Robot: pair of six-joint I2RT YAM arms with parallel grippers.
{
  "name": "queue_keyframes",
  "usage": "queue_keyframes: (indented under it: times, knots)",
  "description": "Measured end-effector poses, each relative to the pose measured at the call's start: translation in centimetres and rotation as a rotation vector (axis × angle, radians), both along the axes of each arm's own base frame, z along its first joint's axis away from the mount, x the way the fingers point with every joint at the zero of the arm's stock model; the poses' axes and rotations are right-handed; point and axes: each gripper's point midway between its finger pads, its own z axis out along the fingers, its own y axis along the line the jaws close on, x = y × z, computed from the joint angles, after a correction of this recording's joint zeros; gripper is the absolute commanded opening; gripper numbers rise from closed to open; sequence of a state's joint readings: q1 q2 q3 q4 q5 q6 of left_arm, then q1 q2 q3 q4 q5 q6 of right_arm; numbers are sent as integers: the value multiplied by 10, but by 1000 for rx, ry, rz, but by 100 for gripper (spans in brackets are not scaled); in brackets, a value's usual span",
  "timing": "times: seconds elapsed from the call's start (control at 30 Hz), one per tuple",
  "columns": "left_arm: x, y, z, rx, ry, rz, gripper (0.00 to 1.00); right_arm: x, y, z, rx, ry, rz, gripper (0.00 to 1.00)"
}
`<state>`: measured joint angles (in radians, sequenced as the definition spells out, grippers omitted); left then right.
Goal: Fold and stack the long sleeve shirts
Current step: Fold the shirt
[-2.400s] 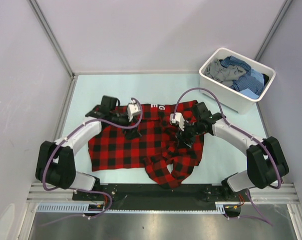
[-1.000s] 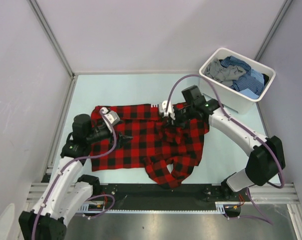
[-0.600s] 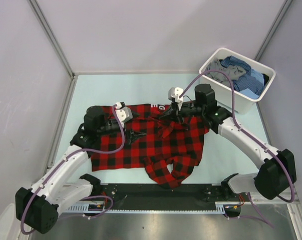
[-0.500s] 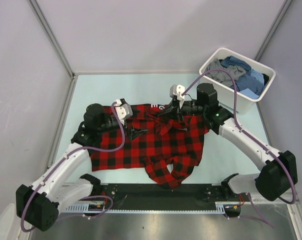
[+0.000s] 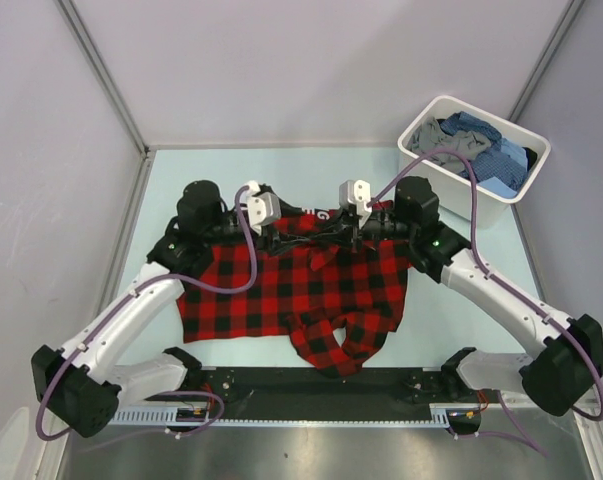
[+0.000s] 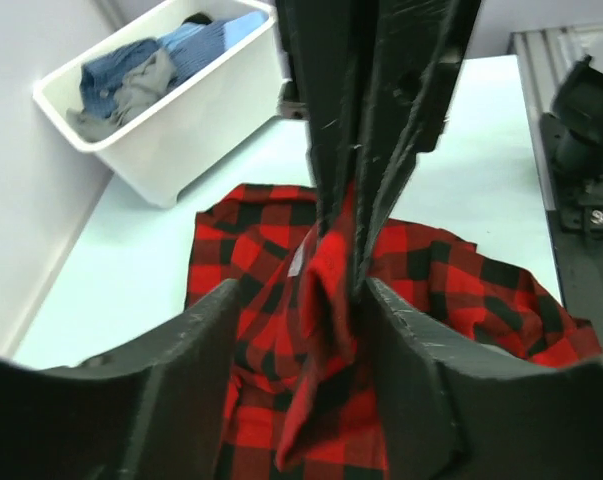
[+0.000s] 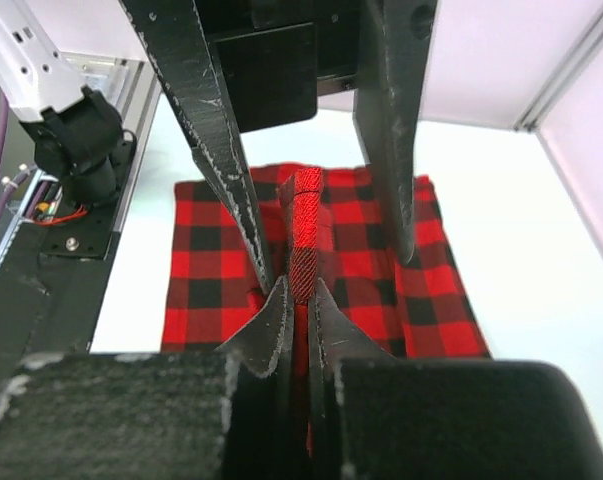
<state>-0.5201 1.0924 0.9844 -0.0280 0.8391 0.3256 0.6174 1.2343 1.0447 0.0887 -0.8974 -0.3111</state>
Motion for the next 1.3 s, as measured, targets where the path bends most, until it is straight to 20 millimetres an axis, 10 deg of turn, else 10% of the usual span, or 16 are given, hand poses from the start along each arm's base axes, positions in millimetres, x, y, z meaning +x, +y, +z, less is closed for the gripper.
queue_keyframes:
  times: [0.17, 0.33, 0.37, 0.53, 0.77, 1.07, 1.3]
  knots:
    - [-24, -5, 8, 59, -29, -75, 4, -12, 5, 14, 24, -72, 11, 12]
    - [-42, -3, 6, 126, -46, -120, 0, -24, 0, 13, -3, -112, 11, 98]
    - [-48, 1, 0, 152, -36, -130, 0, -24, -5, 10, -21, -117, -6, 100]
    - [-81, -8, -23, 241, -36, -236, 0, -17, -45, 5, -100, -141, -115, 100]
    - [-80, -19, -80, 394, 101, -301, 0, 49, -117, -23, -171, 73, -410, 100]
    - [-83, -21, -100, 449, 123, -344, 0, 85, -127, -66, -159, 327, -507, 97]
    - [-83, -29, -70, 403, 65, -357, 0, 137, -106, -128, -175, 595, -503, 63]
